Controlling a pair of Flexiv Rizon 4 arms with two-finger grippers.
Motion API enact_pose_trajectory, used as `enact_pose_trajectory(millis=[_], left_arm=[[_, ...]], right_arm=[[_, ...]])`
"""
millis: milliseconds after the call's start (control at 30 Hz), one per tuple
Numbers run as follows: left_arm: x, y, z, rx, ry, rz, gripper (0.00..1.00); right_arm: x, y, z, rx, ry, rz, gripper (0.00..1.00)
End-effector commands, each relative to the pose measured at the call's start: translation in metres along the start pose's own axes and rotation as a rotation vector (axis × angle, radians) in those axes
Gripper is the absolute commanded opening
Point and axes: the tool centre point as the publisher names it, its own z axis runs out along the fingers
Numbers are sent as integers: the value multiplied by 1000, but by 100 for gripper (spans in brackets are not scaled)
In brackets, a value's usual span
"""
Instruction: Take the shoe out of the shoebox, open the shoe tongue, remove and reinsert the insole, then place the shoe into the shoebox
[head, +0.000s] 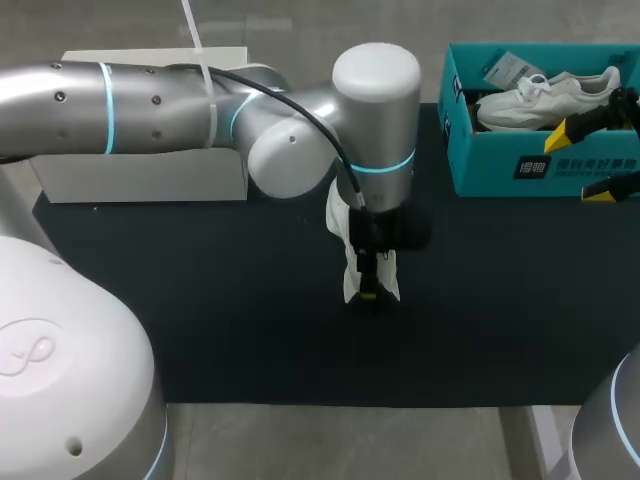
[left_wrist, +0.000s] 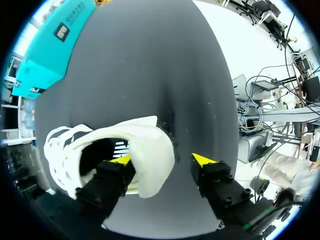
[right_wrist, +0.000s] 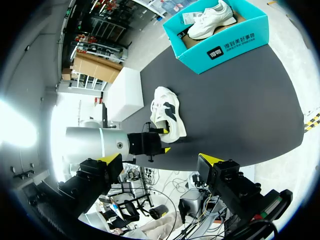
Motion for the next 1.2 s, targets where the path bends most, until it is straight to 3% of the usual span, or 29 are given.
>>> enact_pose_trajectory(millis=[33,233,300,333,367,467,700,900,1033,1200], left_arm=[[2,-2,13,-2,4,-7,69],[5,-3,23,-8,12,-32,61],[6,-3,27,-15,13,-45,44],[6,-2,28,-16,17,-48,27],[6,-2,29,-18,19,-50,0],[10,0,26,-15,28,-52,0],[22,11,-3,-23,58,-43,0],[30,25,-56,-24,128,40,0],[26,41,-96,-4,197,104,0],[16,56,-143,-42,199,168,0]], right_arm=[[1,1,1,1,-3,2,100],[1,1,1,1,-3,2,100],[1,1,1,1,-3,2,100],[1,1,1,1,-3,2,100],[1,1,1,1,-3,2,100],[1,1,1,1,-3,2,100],[1,1,1,1,-3,2,100],[1,1,1,1,-3,2,100],[1,1,1,1,-3,2,100],[1,1,1,1,-3,2,100]])
